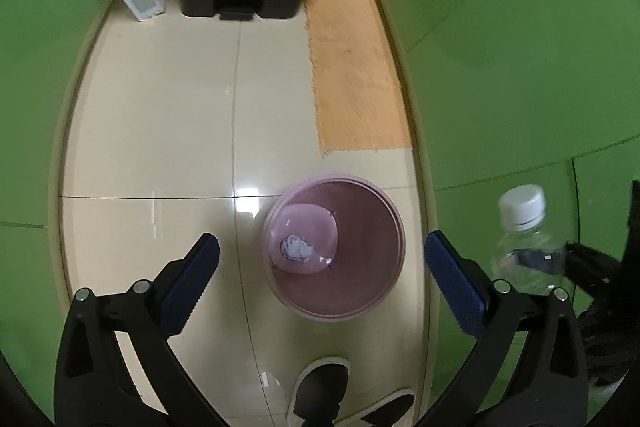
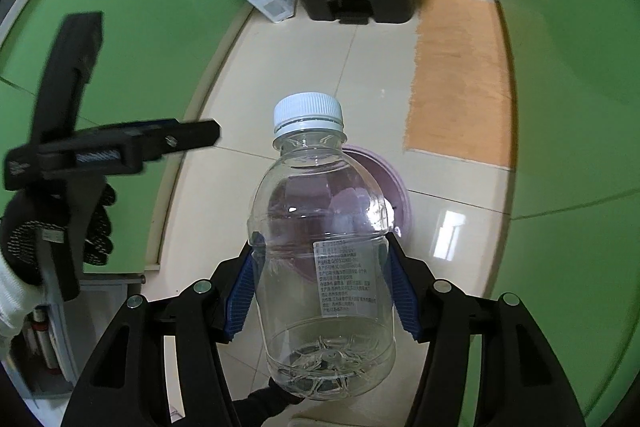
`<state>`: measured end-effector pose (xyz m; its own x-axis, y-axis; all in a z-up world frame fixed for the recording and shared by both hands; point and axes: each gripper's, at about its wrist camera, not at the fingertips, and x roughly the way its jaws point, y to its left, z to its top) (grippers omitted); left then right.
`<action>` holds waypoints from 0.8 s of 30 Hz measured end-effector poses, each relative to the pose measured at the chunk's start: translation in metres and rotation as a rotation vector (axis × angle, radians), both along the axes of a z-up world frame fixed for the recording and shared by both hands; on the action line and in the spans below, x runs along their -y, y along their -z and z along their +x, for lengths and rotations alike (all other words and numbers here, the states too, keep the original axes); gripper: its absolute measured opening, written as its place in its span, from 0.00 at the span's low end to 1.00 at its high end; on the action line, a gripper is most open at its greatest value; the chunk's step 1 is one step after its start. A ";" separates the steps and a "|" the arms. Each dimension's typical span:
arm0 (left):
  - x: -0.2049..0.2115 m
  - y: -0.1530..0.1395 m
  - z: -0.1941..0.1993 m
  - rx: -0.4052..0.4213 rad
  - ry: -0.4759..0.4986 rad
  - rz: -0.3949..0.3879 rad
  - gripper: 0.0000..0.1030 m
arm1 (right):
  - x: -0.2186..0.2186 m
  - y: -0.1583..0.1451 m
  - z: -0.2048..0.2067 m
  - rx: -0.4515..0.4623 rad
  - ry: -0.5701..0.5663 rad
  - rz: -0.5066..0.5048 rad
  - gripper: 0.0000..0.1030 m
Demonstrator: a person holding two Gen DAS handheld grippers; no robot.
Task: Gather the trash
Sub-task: 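Carry paper and bottle down to the pink wastebasket with both tools, then open both tools to drop paper and bottle into the wastebasket, then raise both tools back over the green mat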
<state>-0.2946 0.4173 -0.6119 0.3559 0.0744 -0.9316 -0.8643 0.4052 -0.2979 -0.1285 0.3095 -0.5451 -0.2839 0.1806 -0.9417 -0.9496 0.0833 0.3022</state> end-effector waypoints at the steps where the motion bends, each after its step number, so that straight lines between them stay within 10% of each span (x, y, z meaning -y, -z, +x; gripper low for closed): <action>1: -0.001 -0.002 -0.004 0.001 -0.008 0.005 0.97 | -0.001 0.002 -0.002 0.004 -0.003 0.002 0.58; 3: -0.002 -0.005 -0.011 0.002 -0.014 0.014 0.97 | -0.004 0.004 -0.007 0.008 -0.013 0.010 0.63; 5: -0.002 -0.007 -0.016 0.005 -0.018 0.014 0.97 | -0.004 0.002 -0.008 0.016 -0.005 0.033 0.93; 14: 0.016 -0.035 -0.017 0.015 -0.014 0.022 0.97 | 0.005 -0.025 -0.007 0.049 0.017 0.034 0.94; 24: 0.059 -0.153 -0.005 0.038 0.040 0.051 0.97 | 0.043 -0.169 0.014 0.087 0.139 0.118 0.94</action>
<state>-0.2991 0.3579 -0.4591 0.3951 0.1066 -0.9125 -0.8353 0.4551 -0.3085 -0.1147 0.2663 -0.3765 -0.1668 0.3231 -0.9316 -0.9545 0.1842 0.2347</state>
